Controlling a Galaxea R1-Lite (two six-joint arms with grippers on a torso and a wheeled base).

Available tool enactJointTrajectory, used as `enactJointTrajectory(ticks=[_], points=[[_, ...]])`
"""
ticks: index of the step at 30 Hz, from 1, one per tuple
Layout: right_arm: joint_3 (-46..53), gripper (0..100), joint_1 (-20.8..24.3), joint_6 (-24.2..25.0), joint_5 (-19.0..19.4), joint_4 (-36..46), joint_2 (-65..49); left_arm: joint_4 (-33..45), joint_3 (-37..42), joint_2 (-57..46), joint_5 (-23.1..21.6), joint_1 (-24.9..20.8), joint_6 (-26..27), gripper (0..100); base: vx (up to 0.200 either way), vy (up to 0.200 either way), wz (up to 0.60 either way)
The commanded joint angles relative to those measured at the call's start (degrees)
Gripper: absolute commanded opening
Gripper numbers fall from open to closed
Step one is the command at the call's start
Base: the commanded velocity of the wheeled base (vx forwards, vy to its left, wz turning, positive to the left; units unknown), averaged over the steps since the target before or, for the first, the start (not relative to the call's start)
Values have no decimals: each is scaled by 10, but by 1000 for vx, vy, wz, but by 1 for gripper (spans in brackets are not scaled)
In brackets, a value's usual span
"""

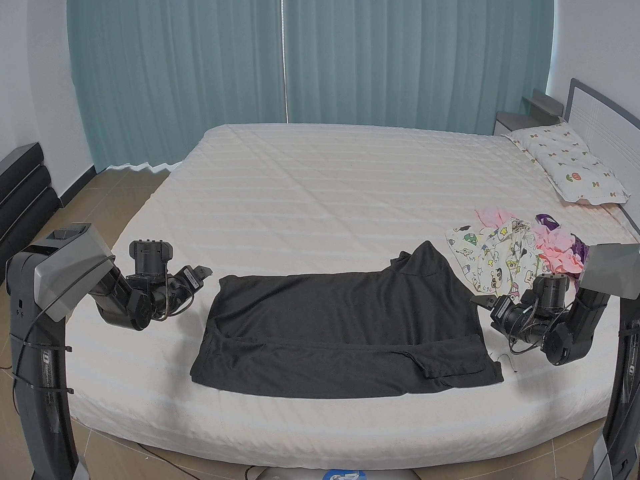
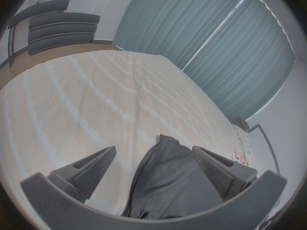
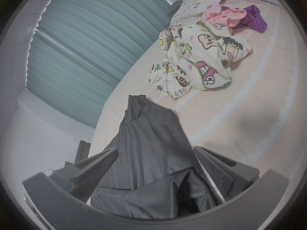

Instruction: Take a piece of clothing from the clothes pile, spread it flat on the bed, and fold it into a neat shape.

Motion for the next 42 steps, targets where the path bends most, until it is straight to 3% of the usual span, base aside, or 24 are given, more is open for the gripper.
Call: enactJointTrajectory(ticks=[1,6,12,20,25,34,42], points=[[1,100,1,0,0,0,1,1,-3,1,-1,-2,-3,100,0,0,0],[3,100,1,0,0,0,0,0,-3,7,-5,-2,-1,100,0,0,0],[4,100,1,0,0,-1,-1,0,-3,6,-4,-7,-2,100,200,0,0],[5,100,1,0,0,-1,-3,5,-26,11,-2,-20,1,100,0,0,0],[6,100,3,0,0,-1,-3,21,-93,49,-1,-27,2,100,0,0,0],[6,100,3,0,0,-1,-3,134,-232,103,-2,-40,18,100,0,0,0],[8,100,5,0,0,-1,-3,143,-233,120,-3,-47,37,100,0,0,0]])
